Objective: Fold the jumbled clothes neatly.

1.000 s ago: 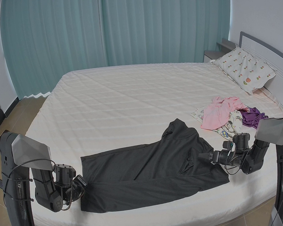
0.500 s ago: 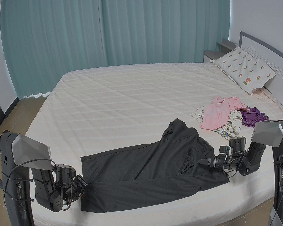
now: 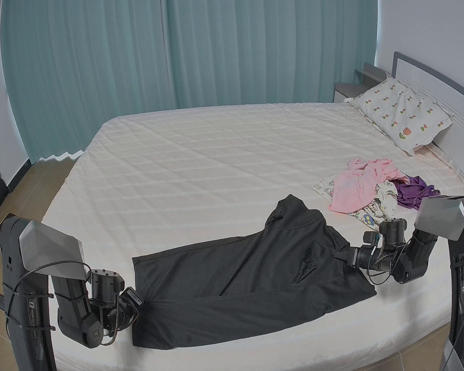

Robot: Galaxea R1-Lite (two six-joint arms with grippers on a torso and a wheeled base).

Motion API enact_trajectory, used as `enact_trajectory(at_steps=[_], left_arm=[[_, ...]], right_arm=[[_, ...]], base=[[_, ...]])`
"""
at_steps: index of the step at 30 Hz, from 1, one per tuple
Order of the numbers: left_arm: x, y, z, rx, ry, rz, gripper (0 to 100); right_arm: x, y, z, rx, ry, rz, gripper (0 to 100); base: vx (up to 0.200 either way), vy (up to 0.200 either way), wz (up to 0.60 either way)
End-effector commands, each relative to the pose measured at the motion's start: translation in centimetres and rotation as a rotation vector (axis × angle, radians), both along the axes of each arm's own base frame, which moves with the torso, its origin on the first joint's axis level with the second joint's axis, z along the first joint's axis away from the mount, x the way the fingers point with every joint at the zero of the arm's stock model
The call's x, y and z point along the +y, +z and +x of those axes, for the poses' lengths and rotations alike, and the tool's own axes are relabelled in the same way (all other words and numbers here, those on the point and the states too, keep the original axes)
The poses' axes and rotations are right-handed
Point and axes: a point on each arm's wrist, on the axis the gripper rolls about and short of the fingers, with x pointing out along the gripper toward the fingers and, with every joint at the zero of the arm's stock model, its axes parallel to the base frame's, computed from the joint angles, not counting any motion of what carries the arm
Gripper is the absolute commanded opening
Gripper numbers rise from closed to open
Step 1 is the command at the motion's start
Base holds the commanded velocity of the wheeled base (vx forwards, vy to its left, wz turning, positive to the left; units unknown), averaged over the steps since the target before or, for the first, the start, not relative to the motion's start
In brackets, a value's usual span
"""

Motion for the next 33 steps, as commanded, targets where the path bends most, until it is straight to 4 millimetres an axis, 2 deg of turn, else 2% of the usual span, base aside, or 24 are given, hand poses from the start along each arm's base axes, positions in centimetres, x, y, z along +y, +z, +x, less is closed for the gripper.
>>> enact_trajectory(at_steps=[1, 7, 19, 27, 33], left_arm=[[0.0, -0.1, 0.0, 0.003, 0.0, 0.001, 0], [0.0, -0.1, -0.1, 0.006, -0.005, 0.007, 0], [0.0, 0.0, 0.5, -0.021, 0.029, 0.048, 0], [0.1, -1.6, 0.8, -0.036, 0.026, 0.125, 0], [-0.1, -1.8, 0.5, -0.081, 0.007, 0.141, 0]], right_arm=[[-0.2, 0.9, 0.6, -0.038, -0.018, 0.01, 0], [-0.3, 2.0, 1.3, -0.069, -0.039, 0.027, 0], [-0.1, 1.4, 2.0, -0.077, -0.055, 0.015, 0], [0.2, 1.5, 3.3, -0.139, -0.106, -0.011, 0], [0.2, 1.8, 3.2, -0.148, -0.11, -0.012, 0]], base=[[0.0, 0.0, 0.0], [0.0, 0.0, 0.0], [0.0, 0.0, 0.0], [0.0, 0.0, 0.0], [0.0, 0.0, 0.0]])
